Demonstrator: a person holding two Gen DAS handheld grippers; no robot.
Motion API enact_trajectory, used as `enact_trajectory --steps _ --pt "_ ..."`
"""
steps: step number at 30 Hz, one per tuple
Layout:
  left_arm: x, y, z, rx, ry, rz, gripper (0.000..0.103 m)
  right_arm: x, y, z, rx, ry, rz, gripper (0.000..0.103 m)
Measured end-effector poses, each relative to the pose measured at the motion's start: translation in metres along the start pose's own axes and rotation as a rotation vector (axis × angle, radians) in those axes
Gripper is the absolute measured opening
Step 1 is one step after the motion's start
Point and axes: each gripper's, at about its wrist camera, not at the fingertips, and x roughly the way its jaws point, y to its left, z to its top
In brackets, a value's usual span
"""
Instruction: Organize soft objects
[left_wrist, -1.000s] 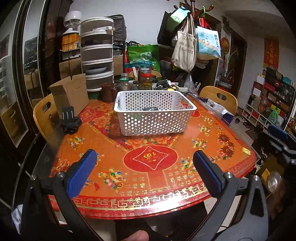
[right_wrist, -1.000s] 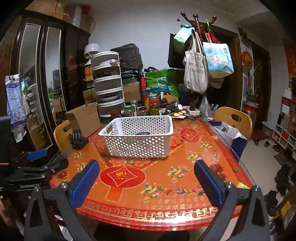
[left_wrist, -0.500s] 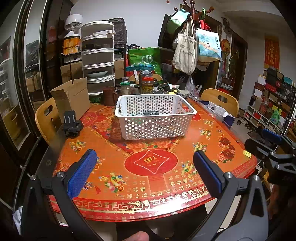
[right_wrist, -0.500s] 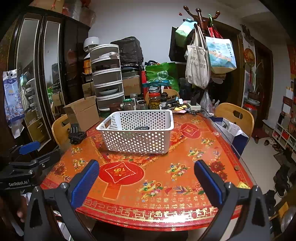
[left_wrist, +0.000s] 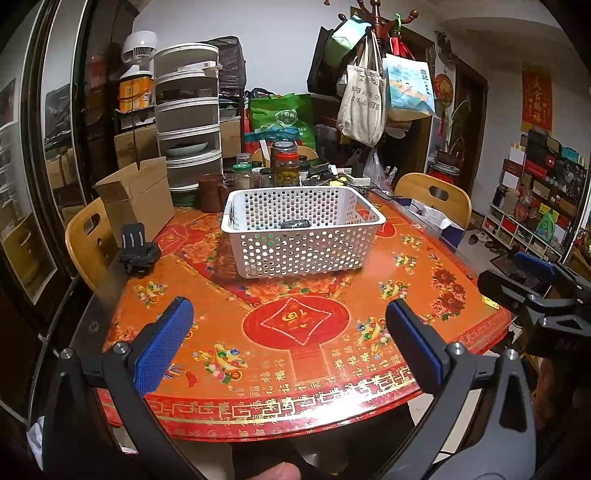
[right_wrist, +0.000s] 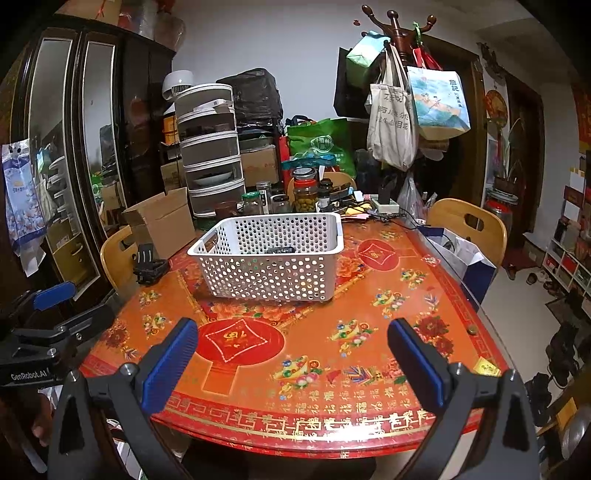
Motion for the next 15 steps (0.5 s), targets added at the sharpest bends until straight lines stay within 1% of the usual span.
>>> enact_trajectory --steps 15 --pt "-0.0004 0.0010 0.0001 0.002 0.002 0.000 0.103 -0.0012 0.0003 -0.0015 0.001 0.001 0.007 0.102"
